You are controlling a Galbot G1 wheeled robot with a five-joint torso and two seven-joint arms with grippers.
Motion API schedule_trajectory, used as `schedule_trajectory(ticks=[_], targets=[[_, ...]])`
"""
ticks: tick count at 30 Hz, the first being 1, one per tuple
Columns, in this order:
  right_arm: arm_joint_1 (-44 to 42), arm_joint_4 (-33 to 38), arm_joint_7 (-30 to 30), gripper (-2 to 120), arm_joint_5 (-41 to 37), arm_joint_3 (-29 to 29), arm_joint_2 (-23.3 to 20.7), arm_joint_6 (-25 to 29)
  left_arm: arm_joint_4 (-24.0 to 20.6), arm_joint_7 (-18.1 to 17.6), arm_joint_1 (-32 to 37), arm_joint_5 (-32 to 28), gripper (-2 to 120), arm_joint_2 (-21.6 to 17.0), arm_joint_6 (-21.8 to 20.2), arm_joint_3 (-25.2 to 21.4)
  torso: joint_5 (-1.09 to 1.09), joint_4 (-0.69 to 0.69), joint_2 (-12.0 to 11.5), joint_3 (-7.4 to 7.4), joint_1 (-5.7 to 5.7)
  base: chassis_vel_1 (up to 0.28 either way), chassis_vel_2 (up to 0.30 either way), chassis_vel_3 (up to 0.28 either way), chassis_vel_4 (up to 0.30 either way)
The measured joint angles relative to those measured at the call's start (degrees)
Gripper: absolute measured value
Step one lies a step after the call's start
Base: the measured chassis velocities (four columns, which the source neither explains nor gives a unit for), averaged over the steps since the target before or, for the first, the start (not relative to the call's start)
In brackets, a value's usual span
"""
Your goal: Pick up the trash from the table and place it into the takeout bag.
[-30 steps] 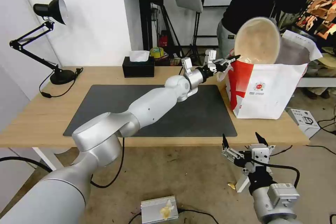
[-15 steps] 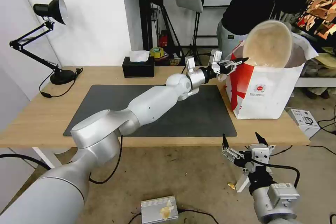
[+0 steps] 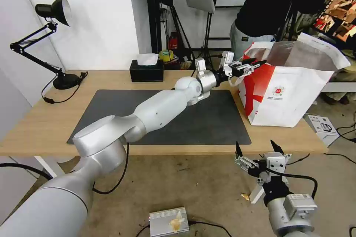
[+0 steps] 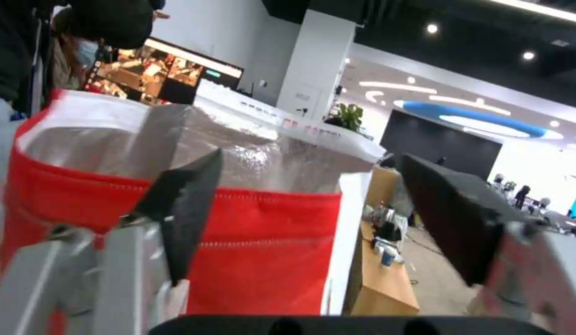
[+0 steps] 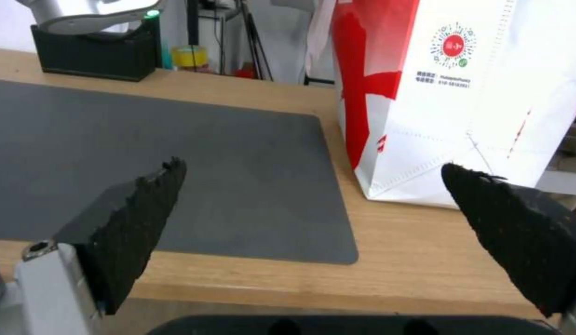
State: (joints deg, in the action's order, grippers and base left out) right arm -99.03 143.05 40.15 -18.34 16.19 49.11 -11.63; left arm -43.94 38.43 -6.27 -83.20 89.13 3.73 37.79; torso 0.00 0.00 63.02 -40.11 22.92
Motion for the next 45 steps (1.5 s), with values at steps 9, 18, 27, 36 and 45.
schedule_trajectory(ticks=[9, 18, 27, 36, 45], targets=[[0.00, 0.00, 0.00, 100, 0.00, 0.00, 0.00, 0.00, -6.54, -1.52, 0.15, -1.33, 100, -3.37, 1.08, -3.04, 0.00, -0.01, 0.00, 0.00, 0.00, 0.000, 0.000, 0.000, 0.000], [0.00, 0.00, 0.00, 100, 0.00, 0.00, 0.00, 0.00, -19.15, -6.75, 3.21, 1.87, 100, -13.26, 4.42, -5.37, -0.01, 0.01, 0.00, 0.00, 0.00, 0.000, 0.000, 0.000, 0.000], [0.00, 0.00, 0.00, 100, 0.00, 0.00, 0.00, 0.00, -27.58, -7.78, 11.06, 4.87, 100, -20.98, 6.86, -9.07, -0.01, 0.00, 0.00, 0.01, 0.00, 0.000, 0.000, 0.000, 0.000], [0.00, 0.00, 0.00, 100, 0.00, 0.00, 0.00, 0.00, -37.29, -10.05, 21.15, 6.98, 100, -29.32, 9.18, -14.84, -0.01, 0.00, -0.01, 0.01, -0.01, 0.000, 0.000, 0.000, 0.000], [0.00, 0.00, 0.01, 100, 0.00, 0.00, 0.00, 0.00, -45.71, -15.41, 29.90, 11.01, 100, -32.68, 10.81, -21.85, 0.00, -0.01, -0.01, 0.01, 0.00, 0.000, 0.000, 0.000, 0.000]])
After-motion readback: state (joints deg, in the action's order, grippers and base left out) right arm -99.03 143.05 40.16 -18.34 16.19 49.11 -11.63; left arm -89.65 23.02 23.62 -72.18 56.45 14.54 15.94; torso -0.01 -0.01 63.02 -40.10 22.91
